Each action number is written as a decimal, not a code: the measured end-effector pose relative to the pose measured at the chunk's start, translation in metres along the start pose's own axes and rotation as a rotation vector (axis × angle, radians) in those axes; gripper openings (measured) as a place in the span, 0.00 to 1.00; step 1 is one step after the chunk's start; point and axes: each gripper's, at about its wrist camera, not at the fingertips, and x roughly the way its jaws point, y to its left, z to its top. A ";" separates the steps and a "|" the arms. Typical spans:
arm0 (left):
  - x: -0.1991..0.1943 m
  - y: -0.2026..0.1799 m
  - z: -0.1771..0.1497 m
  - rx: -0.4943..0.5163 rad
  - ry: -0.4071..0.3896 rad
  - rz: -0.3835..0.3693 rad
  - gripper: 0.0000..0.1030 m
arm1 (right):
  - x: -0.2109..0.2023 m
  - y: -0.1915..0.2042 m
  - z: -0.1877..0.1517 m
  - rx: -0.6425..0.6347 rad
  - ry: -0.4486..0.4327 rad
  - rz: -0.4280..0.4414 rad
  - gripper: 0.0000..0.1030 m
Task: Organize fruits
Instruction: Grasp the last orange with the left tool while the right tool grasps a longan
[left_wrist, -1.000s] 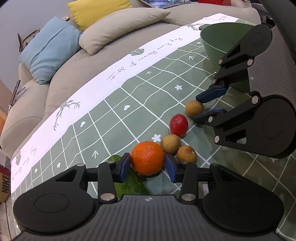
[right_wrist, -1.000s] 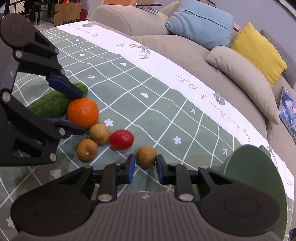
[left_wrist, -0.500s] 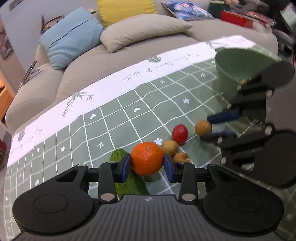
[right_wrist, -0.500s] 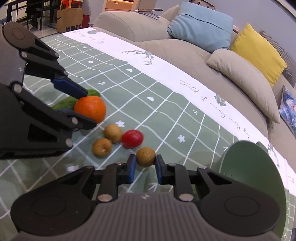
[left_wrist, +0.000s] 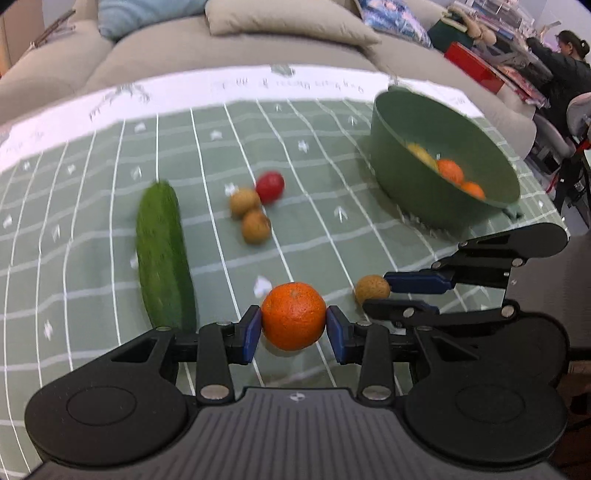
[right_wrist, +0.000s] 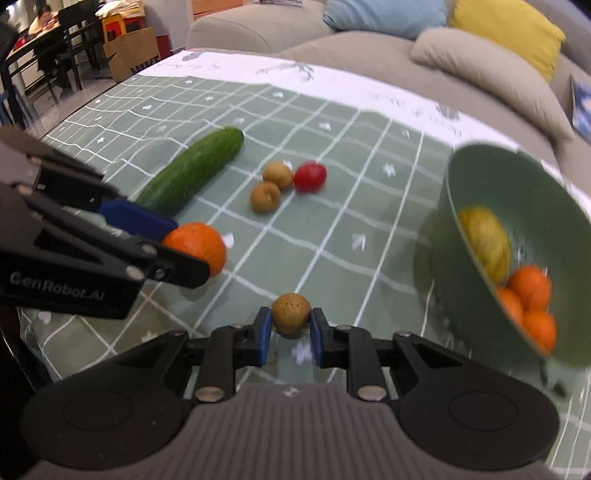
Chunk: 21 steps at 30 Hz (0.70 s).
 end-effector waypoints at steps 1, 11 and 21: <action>0.002 -0.001 -0.001 -0.005 0.007 0.001 0.41 | -0.001 -0.001 -0.002 0.011 -0.010 0.006 0.18; 0.005 0.008 -0.006 -0.095 0.025 -0.019 0.45 | 0.009 -0.007 -0.002 0.049 -0.031 0.030 0.21; 0.008 0.007 -0.008 -0.159 0.016 -0.032 0.44 | 0.000 -0.011 -0.004 0.071 -0.045 0.041 0.20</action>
